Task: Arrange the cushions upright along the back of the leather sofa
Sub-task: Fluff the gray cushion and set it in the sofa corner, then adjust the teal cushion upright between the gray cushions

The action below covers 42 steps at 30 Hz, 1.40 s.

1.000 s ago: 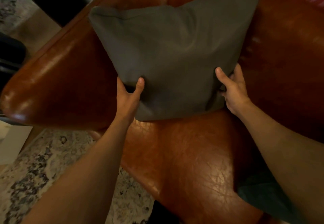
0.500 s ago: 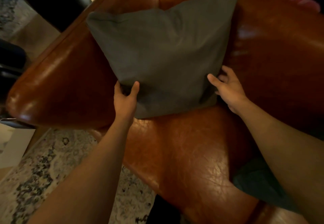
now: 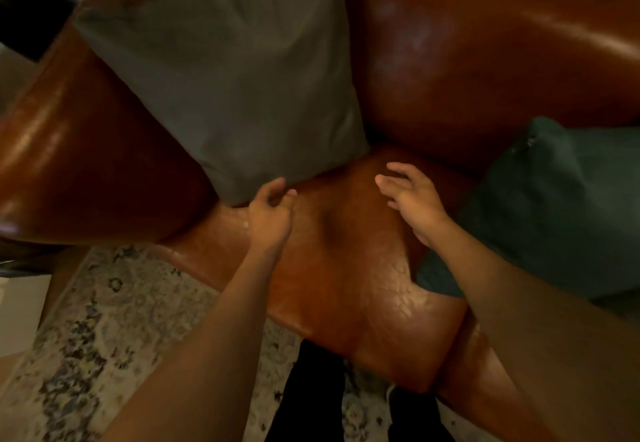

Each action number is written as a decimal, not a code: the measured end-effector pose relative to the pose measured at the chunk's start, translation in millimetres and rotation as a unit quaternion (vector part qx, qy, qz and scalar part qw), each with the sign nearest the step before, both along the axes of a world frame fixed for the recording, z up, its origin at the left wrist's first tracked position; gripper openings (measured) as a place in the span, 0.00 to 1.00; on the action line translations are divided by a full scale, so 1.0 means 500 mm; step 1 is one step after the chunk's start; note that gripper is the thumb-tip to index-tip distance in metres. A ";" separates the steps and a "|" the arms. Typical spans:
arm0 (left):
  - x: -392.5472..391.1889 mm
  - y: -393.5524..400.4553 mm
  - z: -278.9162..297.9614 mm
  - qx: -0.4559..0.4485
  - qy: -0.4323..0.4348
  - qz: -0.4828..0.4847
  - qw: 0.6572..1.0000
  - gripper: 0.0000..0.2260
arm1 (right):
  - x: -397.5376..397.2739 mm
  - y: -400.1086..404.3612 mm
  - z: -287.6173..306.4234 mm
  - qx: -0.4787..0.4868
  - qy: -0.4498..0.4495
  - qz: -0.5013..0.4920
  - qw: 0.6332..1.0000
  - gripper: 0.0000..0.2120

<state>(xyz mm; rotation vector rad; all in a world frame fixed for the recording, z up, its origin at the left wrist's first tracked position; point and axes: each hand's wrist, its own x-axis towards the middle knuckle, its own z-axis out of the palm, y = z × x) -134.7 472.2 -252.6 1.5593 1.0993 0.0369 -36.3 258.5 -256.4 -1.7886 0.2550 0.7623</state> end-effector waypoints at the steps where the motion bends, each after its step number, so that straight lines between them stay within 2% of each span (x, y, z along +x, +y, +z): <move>1: -0.004 -0.031 -0.004 -0.014 0.005 -0.022 1.000 0.14 | -0.021 -0.018 0.001 0.001 0.006 -0.005 1.000 0.20; 8: -0.019 -0.234 0.014 -0.087 0.021 -0.138 0.986 0.10 | -0.158 -0.145 0.000 -0.001 0.038 -0.044 0.998 0.20; 16: -0.016 -0.413 0.019 -0.112 0.023 -0.197 0.974 0.17 | -0.239 -0.340 -0.008 0.003 0.063 -0.153 0.986 0.16; 21: -0.011 -0.507 0.004 -0.098 0.025 -0.226 0.969 0.32 | -0.252 -0.464 -0.012 0.015 0.064 -0.260 0.963 0.12; 27: -0.006 -0.594 -0.010 -0.123 -0.007 -0.206 0.971 0.59 | -0.206 -0.596 -0.011 -0.005 0.009 -0.363 0.932 0.15; 29: 0.000 -0.613 -0.022 -0.111 -0.031 -0.204 0.972 0.58 | -0.178 -0.636 -0.015 -0.010 0.000 -0.377 0.926 0.21; 33: 0.014 -0.642 -0.026 -0.134 -0.048 -0.182 0.973 0.50 | -0.126 -0.711 -0.016 -0.025 -0.009 -0.352 0.936 0.45; 37: 0.034 -0.660 -0.027 -0.174 -0.069 -0.125 0.974 0.45 | -0.060 -0.758 -0.013 -0.031 -0.041 -0.304 0.951 0.42; 40: 0.057 -0.663 -0.026 -0.205 -0.086 -0.085 0.971 0.40 | -0.010 -0.777 -0.019 0.005 -0.059 -0.258 0.964 0.37; 42: 0.076 -0.661 -0.027 -0.217 -0.084 -0.083 0.969 0.41 | 0.014 -0.783 -0.022 0.036 -0.056 -0.248 0.966 0.34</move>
